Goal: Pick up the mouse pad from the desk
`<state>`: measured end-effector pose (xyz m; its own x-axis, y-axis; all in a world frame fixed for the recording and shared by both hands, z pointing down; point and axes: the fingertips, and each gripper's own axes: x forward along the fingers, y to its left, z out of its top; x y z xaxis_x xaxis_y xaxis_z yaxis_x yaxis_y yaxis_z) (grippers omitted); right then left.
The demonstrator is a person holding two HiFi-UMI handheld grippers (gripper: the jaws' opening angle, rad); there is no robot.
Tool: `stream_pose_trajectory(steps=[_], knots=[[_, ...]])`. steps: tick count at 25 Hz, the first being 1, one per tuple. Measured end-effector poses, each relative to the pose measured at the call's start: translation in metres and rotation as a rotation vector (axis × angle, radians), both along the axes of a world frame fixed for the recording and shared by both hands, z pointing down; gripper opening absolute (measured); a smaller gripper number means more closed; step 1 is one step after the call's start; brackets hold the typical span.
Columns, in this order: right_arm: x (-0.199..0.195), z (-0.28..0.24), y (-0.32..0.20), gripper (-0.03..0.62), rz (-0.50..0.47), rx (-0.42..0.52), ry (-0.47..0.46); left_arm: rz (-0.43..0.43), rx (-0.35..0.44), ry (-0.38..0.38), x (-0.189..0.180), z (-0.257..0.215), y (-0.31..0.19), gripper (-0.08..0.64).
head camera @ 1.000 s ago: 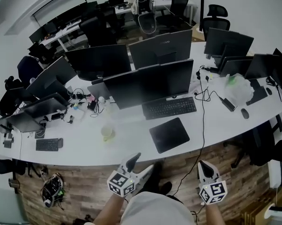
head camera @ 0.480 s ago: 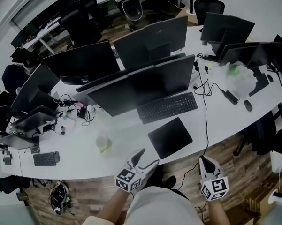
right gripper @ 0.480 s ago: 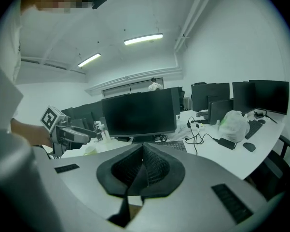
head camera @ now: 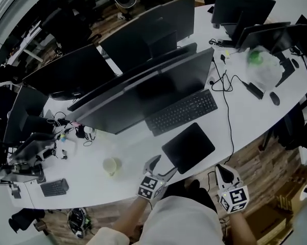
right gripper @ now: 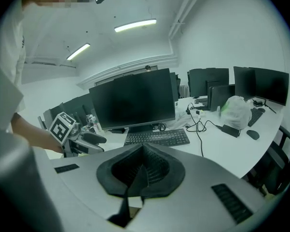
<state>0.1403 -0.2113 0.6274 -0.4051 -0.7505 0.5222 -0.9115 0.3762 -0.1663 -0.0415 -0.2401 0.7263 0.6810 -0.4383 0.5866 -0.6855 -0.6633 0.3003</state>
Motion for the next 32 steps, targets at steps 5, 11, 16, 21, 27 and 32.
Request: stream_pose_trajectory(steps=[5, 11, 16, 21, 27, 32], knots=[[-0.002, 0.018, -0.013, 0.012, 0.02, -0.041, -0.002, 0.011, -0.038, -0.055, 0.0, 0.043, -0.015, 0.402], [-0.003, 0.041, -0.021, 0.011, 0.039, -0.078, -0.009, 0.019, -0.082, -0.133, 0.001, 0.093, -0.024, 0.434], [-0.007, 0.06, -0.028, 0.011, 0.031, -0.112, -0.023, 0.041, -0.098, -0.204, 0.006, 0.13, -0.028, 0.451], [-0.013, 0.073, -0.031, 0.011, 0.018, -0.133, -0.03, 0.051, -0.112, -0.276, 0.008, 0.169, -0.029, 0.466], [-0.009, 0.084, -0.032, 0.012, 0.033, -0.165, -0.038, 0.075, -0.171, -0.364, 0.008, 0.2, -0.025, 0.522], [-0.004, 0.089, -0.035, 0.011, 0.045, -0.186, -0.044, 0.084, -0.157, -0.416, 0.008, 0.208, -0.028, 0.523]])
